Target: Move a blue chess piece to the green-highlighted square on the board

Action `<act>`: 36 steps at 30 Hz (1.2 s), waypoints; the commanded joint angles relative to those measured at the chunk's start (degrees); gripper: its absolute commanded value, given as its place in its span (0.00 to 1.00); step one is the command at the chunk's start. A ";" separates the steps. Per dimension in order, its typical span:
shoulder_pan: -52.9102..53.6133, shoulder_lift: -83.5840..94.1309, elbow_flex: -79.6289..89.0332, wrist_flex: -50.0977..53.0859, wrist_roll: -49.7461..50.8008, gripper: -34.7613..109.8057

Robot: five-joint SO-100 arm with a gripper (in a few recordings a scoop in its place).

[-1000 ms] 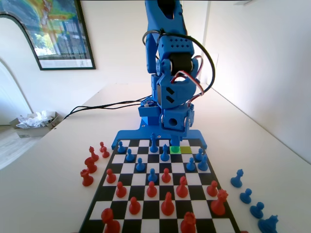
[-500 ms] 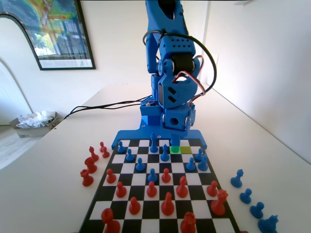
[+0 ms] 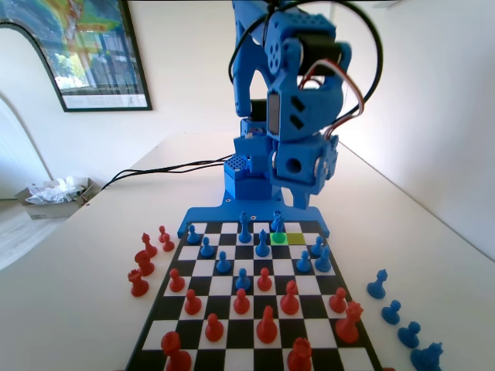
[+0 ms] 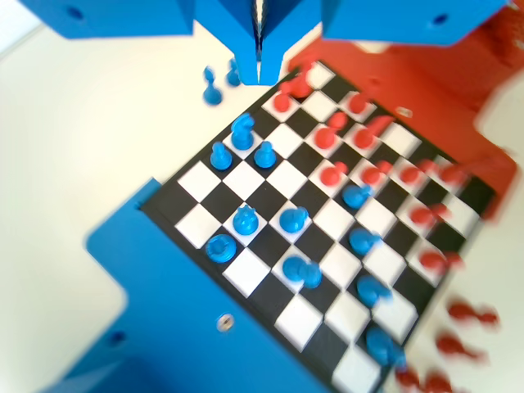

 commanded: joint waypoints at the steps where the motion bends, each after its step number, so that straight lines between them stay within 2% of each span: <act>1: 0.62 7.65 -10.90 8.44 5.54 0.25; 5: 3.16 13.45 -15.21 13.62 11.16 0.25; 8: 5.10 15.82 -20.04 21.01 11.78 0.25; 13: 8.88 18.63 -25.05 26.28 15.73 0.25; 21: 13.80 28.13 -20.83 31.46 15.21 0.25; 26: 14.94 37.97 -12.57 31.11 15.29 0.25; 36: 14.33 51.68 5.10 21.01 16.70 0.25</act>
